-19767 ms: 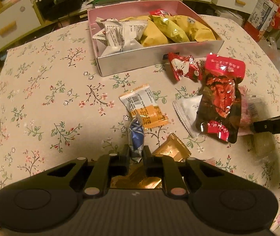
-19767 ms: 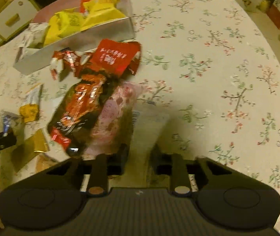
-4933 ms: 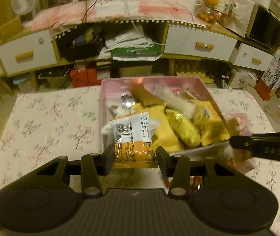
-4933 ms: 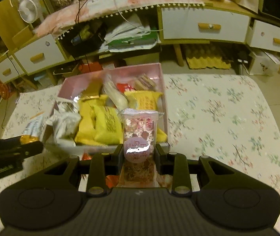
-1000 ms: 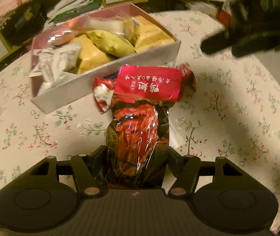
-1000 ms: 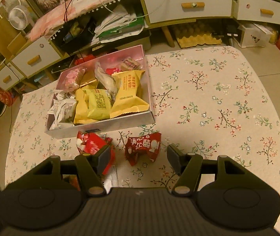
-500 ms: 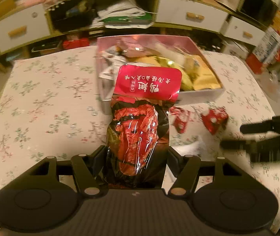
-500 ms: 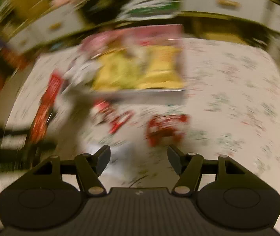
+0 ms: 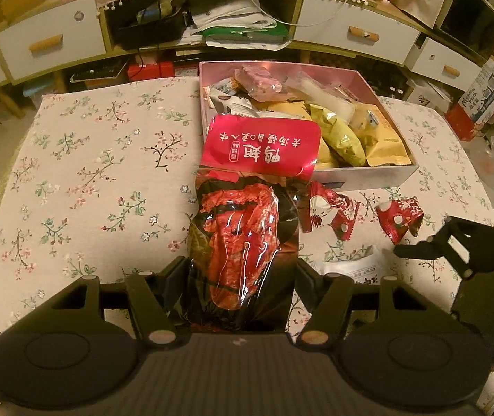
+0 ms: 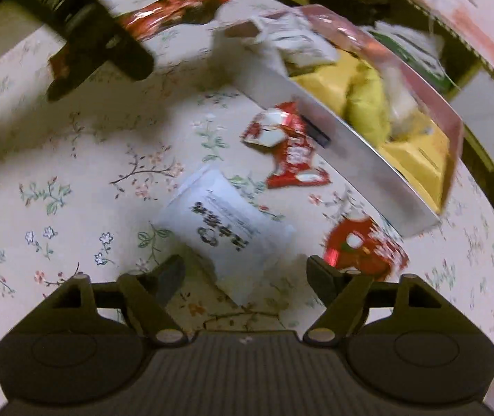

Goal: Organize snacks
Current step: 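Grasp the large red windowed packet with the left tool while the right grasps a white printed packet, then lift both packets and carry them over the pink box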

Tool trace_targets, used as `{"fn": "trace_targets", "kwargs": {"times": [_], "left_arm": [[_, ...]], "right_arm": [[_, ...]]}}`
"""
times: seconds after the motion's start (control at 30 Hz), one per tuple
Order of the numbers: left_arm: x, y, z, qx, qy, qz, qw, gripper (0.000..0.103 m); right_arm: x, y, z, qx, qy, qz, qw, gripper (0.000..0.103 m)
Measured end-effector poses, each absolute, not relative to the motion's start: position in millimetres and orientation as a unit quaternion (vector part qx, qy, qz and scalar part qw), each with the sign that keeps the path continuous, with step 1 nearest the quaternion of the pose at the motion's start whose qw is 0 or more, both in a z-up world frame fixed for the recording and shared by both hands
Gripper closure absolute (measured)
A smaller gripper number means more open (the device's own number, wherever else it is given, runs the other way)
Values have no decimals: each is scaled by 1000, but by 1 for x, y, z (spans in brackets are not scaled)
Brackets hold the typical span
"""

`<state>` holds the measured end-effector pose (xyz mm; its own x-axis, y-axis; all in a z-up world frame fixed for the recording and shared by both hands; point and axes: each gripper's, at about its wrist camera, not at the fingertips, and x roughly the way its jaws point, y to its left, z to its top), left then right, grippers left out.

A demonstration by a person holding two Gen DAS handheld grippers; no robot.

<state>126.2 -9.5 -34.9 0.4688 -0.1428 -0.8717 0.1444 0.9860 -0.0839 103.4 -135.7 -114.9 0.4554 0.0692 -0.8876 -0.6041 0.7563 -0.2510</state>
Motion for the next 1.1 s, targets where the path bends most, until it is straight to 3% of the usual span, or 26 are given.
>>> {"fn": "trace_targets", "kwargs": {"times": [0.13,0.37,0.53,0.63,1.1], "left_arm": [[127,-9,-37,0,512,-83,855,33],[129,-5,-38,-5,514,-77,854,33],[128,-5,-36,-6,511,-78,856,33],[127,-5,-34,-6,508,-78,858,33],[127,-1,-33,-17,508,-79,858,33]], "right_arm": [[102,-123,-118,-305,456,232,803,18],[113,-122,-118,-287,461,252,801,22],[115,-124,-115,-265,477,264,795,47],[109,-123,-113,-271,478,266,792,55],[99,-116,-100,-270,479,279,787,60]]}}
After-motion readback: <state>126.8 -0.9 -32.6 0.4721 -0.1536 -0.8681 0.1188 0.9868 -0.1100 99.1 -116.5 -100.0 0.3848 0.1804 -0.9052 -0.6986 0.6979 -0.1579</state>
